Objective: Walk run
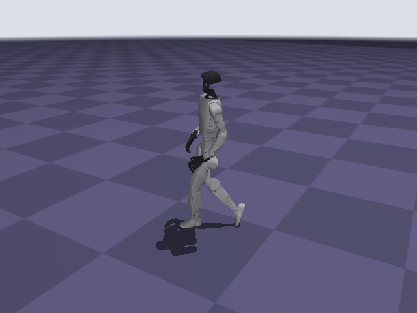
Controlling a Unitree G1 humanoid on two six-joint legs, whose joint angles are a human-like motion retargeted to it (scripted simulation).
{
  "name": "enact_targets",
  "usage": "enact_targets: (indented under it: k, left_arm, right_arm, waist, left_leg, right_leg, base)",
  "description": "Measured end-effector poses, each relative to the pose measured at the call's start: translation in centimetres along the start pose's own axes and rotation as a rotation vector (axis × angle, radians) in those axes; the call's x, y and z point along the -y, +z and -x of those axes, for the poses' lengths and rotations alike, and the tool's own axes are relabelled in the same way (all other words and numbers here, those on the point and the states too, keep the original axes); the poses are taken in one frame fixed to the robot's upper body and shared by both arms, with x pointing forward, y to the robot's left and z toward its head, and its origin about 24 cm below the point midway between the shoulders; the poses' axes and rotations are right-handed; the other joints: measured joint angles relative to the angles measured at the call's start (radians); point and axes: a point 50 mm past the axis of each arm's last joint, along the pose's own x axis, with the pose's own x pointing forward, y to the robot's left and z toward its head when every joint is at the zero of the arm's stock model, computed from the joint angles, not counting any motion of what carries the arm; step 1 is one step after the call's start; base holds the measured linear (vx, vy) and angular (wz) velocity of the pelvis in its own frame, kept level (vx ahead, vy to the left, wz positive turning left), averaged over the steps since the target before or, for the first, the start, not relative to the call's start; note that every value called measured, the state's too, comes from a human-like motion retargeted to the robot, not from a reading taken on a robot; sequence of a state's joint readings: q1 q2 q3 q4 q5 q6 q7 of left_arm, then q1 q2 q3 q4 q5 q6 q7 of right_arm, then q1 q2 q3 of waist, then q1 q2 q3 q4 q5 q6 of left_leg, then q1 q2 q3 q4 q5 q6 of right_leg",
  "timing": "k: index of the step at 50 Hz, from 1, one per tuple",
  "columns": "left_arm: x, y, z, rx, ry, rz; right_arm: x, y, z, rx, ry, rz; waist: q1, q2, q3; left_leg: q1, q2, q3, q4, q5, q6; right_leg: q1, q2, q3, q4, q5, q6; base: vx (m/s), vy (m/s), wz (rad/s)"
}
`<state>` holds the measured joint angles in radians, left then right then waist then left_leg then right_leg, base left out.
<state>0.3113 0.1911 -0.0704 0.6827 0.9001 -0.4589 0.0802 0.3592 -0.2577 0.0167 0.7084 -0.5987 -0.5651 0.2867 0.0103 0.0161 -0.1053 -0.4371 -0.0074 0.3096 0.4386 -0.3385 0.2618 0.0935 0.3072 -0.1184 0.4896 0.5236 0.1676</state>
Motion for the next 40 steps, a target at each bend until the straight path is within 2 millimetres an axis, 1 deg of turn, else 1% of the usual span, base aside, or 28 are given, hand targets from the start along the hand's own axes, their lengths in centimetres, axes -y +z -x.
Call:
enact_targets:
  k: [1,2,3,5,7,8,10,12,13,15,17,18,19,20,21,22,23,25,27,28,30,32,33,35,37,38,39,40]
  left_arm:
    - [0.9,0.1,0.0,-0.005,-0.031,0.016]
    - [1.3,0.0,-0.2,-0.01,-0.058,0.032]
    - [0.7,-0.2,-0.6,-0.016,-0.078,0.05]
    - [1.6,0.7,-1.2,-0.014,-0.202,0.046]
    - [2.4,2.3,-1.6,0.023,-0.266,0.039]
    - [2.3,3.0,-1.8,0.056,-0.236,0.043]
    - [2.2,4.1,-2.0,0.112,-0.173,0.05]
    - [2.1,4.2,-1.8,0.139,-0.155,0.02]
    - [2.3,4.1,-1.6,0.137,-0.166,-0.001]
    - [2.6,3.3,-1.2,0.097,-0.196,-0.038]
    - [2.8,2.2,-0.8,0.033,-0.22,-0.052]
    - [3.0,1.7,-0.6,0.012,-0.234,-0.051]
    - [3.3,1.3,-0.5,-0.002,-0.251,-0.049]
    - [3.6,1.0,-0.3,-0.012,-0.271,-0.047]
    - [3.6,0.2,0.0,-0.034,-0.291,-0.051]
    - [3.8,-0.3,0.3,-0.056,-0.317,-0.062]
    - [4.3,-0.6,0.3,-0.077,-0.356,-0.09]
    - [3.7,-0.5,-0.5,-0.097,-0.385,-0.149]
    - [3.3,0.2,-0.8,-0.077,-0.334,-0.149]
    - [2.9,0.5,-0.9,-0.057,-0.283,-0.147]
    - [1.8,1.2,-1.0,0.002,-0.133,-0.137]
    - [1.4,1.4,-0.8,0.029,-0.052,-0.098]
    - [1.4,1.3,-0.7,0.033,-0.03,-0.076]
    - [1.5,1.3,-0.5,0.047,-0.014,-0.027]
    - [1.4,1.5,-0.8,0.07,0.003,0.049]
    - [1.1,1.7,-1.1,0.085,0.016,0.08]
    - [0.5,1.7,-1.3,0.089,0.038,0.099]
    - [-0.2,1.6,-1.6,0.089,0.063,0.111]
  right_arm:
    - [-0.9,-0.2,0.1,-0.007,0.006,-0.006]
    - [-1.5,-0.3,0.1,-0.009,0.004,-0.006]
    - [-1.3,-0.2,-0.1,-0.002,-0.013,0.009]
    - [-1.7,-0.2,-0.3,0.001,-0.041,-0.019]
    - [-2.2,-1.0,0.6,-0.024,-0.075,-0.087]
    - [-2.1,-1.0,0.8,-0.018,-0.124,-0.126]
    - [-1.5,-0.6,1.1,0.022,-0.271,-0.214]
    - [-0.6,0.0,1.4,0.083,-0.403,-0.263]
    - [-0.1,0.2,1.5,0.106,-0.448,-0.265]
    - [0.4,0.4,1.6,0.12,-0.482,-0.237]
    - [0.6,0.8,0.9,0.114,-0.405,-0.15]
    - [0.5,0.9,0.6,0.106,-0.348,-0.103]
    - [0.6,0.8,0.3,0.093,-0.299,-0.064]
    - [0.6,0.8,0.0,0.076,-0.254,-0.028]
    - [0.7,1.2,-0.3,0.092,-0.237,-0.013]
    - [0.8,1.5,-0.4,0.11,-0.236,-0.006]
    - [1.0,1.7,-0.3,0.133,-0.269,-0.016]
    - [2.3,1.8,0.0,0.176,-0.349,-0.029]
    - [1.9,1.5,-0.1,0.157,-0.343,-0.062]
    - [1.5,1.1,-0.1,0.134,-0.322,-0.085]
    - [0.8,0.4,-0.4,0.08,-0.258,-0.154]
    - [0.0,-0.1,-0.3,0.039,-0.167,-0.157]
    - [-0.4,-0.3,-0.4,0.025,-0.121,-0.142]
    - [-1.1,-0.5,-0.3,-0.002,-0.073,-0.111]
    - [-1.6,-0.3,-0.5,-0.013,-0.09,-0.084]
    - [-1.8,-0.1,-0.7,-0.009,-0.112,-0.078]
    - [-2.0,0.3,-1.0,0.004,-0.136,-0.076]
    - [-2.1,0.8,-1.4,0.021,-0.161,-0.078]
  waist:
    - [-0.002,0.027,0.002]
    - [-0.007,0.054,0.005]
    - [-0.017,0.081,0.011]
    - [0.01,0.14,-0.008]
    - [0.01,0.16,-0.044]
    - [-0.013,0.162,-0.045]
    - [-0.079,0.158,-0.053]
    - [-0.155,0.158,-0.052]
    - [-0.177,0.15,-0.049]
    - [-0.212,0.131,-0.038]
    - [-0.204,0.113,-0.017]
    - [-0.208,0.097,-0.005]
    - [-0.219,0.072,0.007]
    - [-0.235,0.044,0.019]
    - [-0.212,0.056,0.015]
    - [-0.201,0.075,0.02]
    - [-0.21,0.108,0.042]
    - [-0.182,0.122,0.057]
    - [-0.069,0.055,0.047]
    - [-0.037,0.035,0.055]
    - [0.012,0.025,0.065]
    - [0.094,-0.014,0.05]
    - [0.143,-0.039,0.044]
    - [0.191,-0.083,0.039]
    - [0.2,-0.103,0.036]
    - [0.195,-0.102,0.037]
    - [0.188,-0.107,0.044]
    - [0.178,-0.115,0.054]
  left_leg:
    - [-0.052,-0.045,-0.168,0.1,-0.032,0.0]
    - [-0.083,-0.047,-0.253,0.189,-0.065,0.0]
    - [-0.074,0.04,-0.169,0.255,-0.102,0.0]
    - [0.013,0.131,-0.09,0.253,-0.157,0.0]
    - [0.125,0.04,-0.145,0.111,-0.116,0.0]
    - [0.165,-0.006,-0.18,0.054,-0.066,0.0]
    - [0.247,-0.075,-0.208,-0.055,0.06,-0.005]
    - [0.325,-0.075,-0.238,-0.109,0.179,-0.052]
    - [0.365,-0.079,-0.248,-0.126,0.231,-0.076]
    - [0.442,-0.084,-0.275,-0.145,0.336,-0.119]
    - [0.506,-0.084,-0.283,-0.124,0.436,-0.173]
    - [0.529,-0.094,-0.295,-0.078,0.482,-0.205]
    - [0.535,-0.115,-0.314,0.002,0.533,-0.247]
    - [0.533,-0.142,-0.337,0.1,0.585,-0.293]
    - [0.475,-0.115,-0.299,0.241,0.626,-0.339]
    - [0.415,-0.077,-0.274,0.392,0.651,-0.37]
    - [0.353,-0.015,-0.277,0.565,0.643,-0.373]
    - [0.197,0.04,-0.274,0.796,0.504,-0.362]
    - [0.075,0.035,-0.121,0.85,0.38,-0.302]
    - [0.016,0.054,-0.074,0.87,0.306,-0.272]
    - [-0.142,0.069,-0.073,0.842,0.166,-0.245]
    - [-0.238,0.071,0.001,0.685,0.087,-0.207]
    - [-0.275,0.071,0.047,0.588,0.055,-0.191]
    - [-0.33,0.032,0.101,0.359,0.003,-0.151]
    - [-0.316,0.016,0.176,0.117,-0.018,-0.127]
    - [-0.292,0.009,0.19,0.023,-0.001,-0.115]
    - [-0.284,0.015,0.157,-0.004,0.043,-0.067]
    - [-0.283,0.027,0.1,0.003,0.099,0.0]
  right_leg:
    - [-0.046,0.071,0.028,0.102,-0.053,-0.031]
    - [-0.097,0.098,0.04,0.212,-0.124,-0.068]
    - [-0.159,0.033,0.019,0.339,-0.231,-0.116]
    - [-0.261,-0.05,-0.026,0.435,-0.366,-0.25]
    - [-0.353,-0.118,0.006,0.359,-0.49,-0.326]
    - [-0.396,-0.146,0.03,0.308,-0.53,-0.324]
    - [-0.46,-0.223,0.091,0.163,-0.584,-0.256]
    - [-0.491,-0.262,0.14,-0.043,-0.611,-0.19]
    - [-0.496,-0.292,0.152,-0.149,-0.632,-0.178]
    - [-0.496,-0.314,0.253,-0.324,-0.693,-0.13]
    - [-0.491,-0.334,0.348,-0.406,-0.731,-0.065]
    - [-0.494,-0.349,0.355,-0.403,-0.72,-0.043]
    - [-0.493,-0.36,0.354,-0.37,-0.643,-0.007]
    - [-0.49,-0.371,0.348,-0.321,-0.532,0.036]
    - [-0.503,-0.302,0.35,-0.184,-0.672,-0.077]
    - [-0.512,-0.247,0.343,-0.066,-0.792,-0.153]
    - [-0.512,-0.218,0.316,0.015,-0.869,-0.156]
    - [-0.482,-0.296,0.141,0.076,-0.933,-0.178]
    - [-0.427,-0.306,0.184,0.06,-0.955,-0.21]
    - [-0.405,-0.307,0.19,0.056,-0.958,-0.215]
    - [-0.336,-0.302,0.123,-0.019,-0.924,-0.221]
    - [-0.229,-0.321,0.032,-0.17,-0.806,-0.218]
    - [-0.179,-0.331,-0.025,-0.236,-0.718,-0.203]
    - [-0.103,-0.318,-0.044,-0.324,-0.503,-0.124]
    - [-0.05,-0.299,-0.079,-0.362,-0.255,-0.04]
    - [-0.028,-0.28,-0.092,-0.361,-0.154,-0.015]
    - [-0.014,-0.256,-0.071,-0.337,-0.072,-0.011]
    - [-0.004,-0.229,-0.033,-0.301,-0.001,-0.018]
  base:
    - [1.57,-0.04,1.62]
    - [1.54,0.46,0.06]
    - [1.49,0.35,-0.28]
    - [1.16,0.43,0.03]
    - [1.18,0.56,1.56]
    - [0.98,0.45,2.41]
    - [0.79,0.33,2.86]
    - [1.37,0.03,2.78]
    - [1.43,-0.09,2.37]
    - [1.54,-0.18,1.9]
    - [1.21,-0.19,1.08]
    - [1.22,-0.2,1.42]
    - [1.12,-0.18,1.9]
    - [1.0,-0.2,1.38]
    - [1.12,-0.24,1.06]
    - [1.45,-0.27,1.44]
    - [1.28,-0.17,2.38]
    - [0.82,0.02,2.08]
    - [1.15,0.25,0.35]
    - [1.17,0.31,1.25]
    - [0.8,0.18,2.25]
    - [1.08,0.25,1.27]
    - [1.4,0.38,0.86]
    - [1.27,0.26,1.45]
    - [1.25,0.15,2.07]
    - [1.37,-0.04,1.99]
    - [1.29,-0.37,1.74]
    - [1.35,-0.68,2.42]
